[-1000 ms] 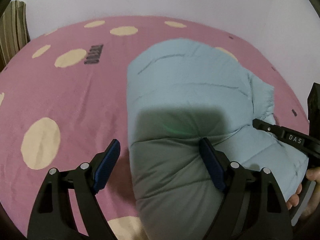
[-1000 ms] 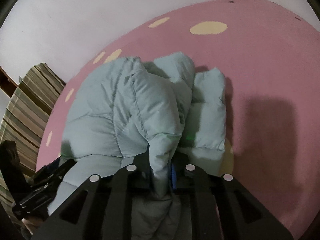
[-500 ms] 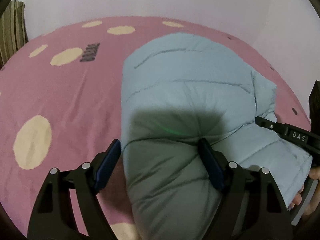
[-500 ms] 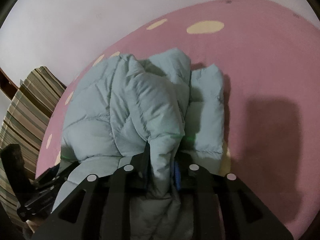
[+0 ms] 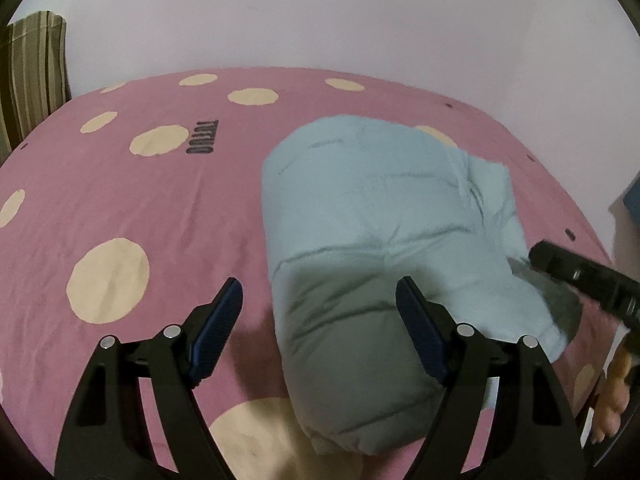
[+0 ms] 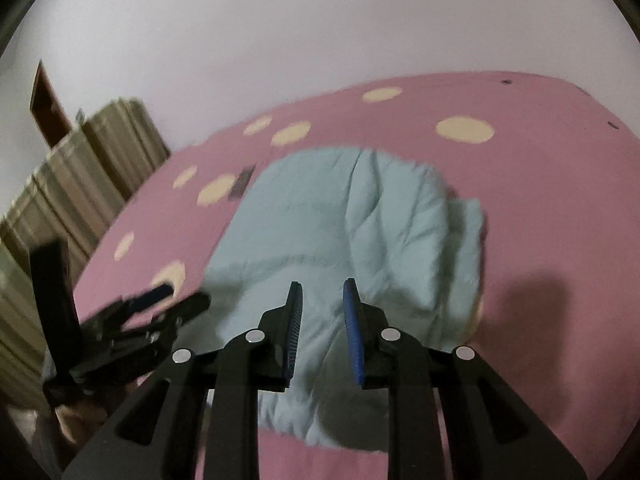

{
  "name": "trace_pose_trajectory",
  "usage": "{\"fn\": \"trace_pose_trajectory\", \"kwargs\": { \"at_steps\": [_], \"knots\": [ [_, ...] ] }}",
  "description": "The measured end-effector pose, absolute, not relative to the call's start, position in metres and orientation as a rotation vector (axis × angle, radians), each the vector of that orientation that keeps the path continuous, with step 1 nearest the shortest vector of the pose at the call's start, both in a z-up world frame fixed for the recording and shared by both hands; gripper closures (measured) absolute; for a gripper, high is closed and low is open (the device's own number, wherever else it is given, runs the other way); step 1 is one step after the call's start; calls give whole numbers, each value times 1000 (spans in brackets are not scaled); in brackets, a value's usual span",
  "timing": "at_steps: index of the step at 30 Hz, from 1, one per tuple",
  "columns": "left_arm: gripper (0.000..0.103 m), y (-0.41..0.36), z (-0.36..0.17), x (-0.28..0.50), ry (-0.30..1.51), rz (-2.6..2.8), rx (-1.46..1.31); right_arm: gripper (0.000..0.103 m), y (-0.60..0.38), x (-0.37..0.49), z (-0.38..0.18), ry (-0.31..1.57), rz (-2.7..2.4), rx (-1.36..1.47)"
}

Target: Fold large clothes

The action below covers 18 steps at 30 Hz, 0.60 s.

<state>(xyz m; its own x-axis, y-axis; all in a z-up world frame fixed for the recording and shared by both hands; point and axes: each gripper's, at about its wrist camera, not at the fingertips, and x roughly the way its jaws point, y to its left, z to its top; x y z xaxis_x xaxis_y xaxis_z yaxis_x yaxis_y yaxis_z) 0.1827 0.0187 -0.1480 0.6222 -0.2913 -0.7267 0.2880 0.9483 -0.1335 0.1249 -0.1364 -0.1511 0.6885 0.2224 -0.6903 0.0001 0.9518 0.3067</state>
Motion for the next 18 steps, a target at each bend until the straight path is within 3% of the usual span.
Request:
{"fn": "trace_pose_trajectory", "kwargs": {
  "at_steps": [7,18],
  "knots": [
    [24,9,-177,194,927,-373,-39,84,-142,129,-203,938,44,269],
    [26,-6,-198,203,953,-371,20,84,-158,127,-226,918,43,340]
  ]
}}
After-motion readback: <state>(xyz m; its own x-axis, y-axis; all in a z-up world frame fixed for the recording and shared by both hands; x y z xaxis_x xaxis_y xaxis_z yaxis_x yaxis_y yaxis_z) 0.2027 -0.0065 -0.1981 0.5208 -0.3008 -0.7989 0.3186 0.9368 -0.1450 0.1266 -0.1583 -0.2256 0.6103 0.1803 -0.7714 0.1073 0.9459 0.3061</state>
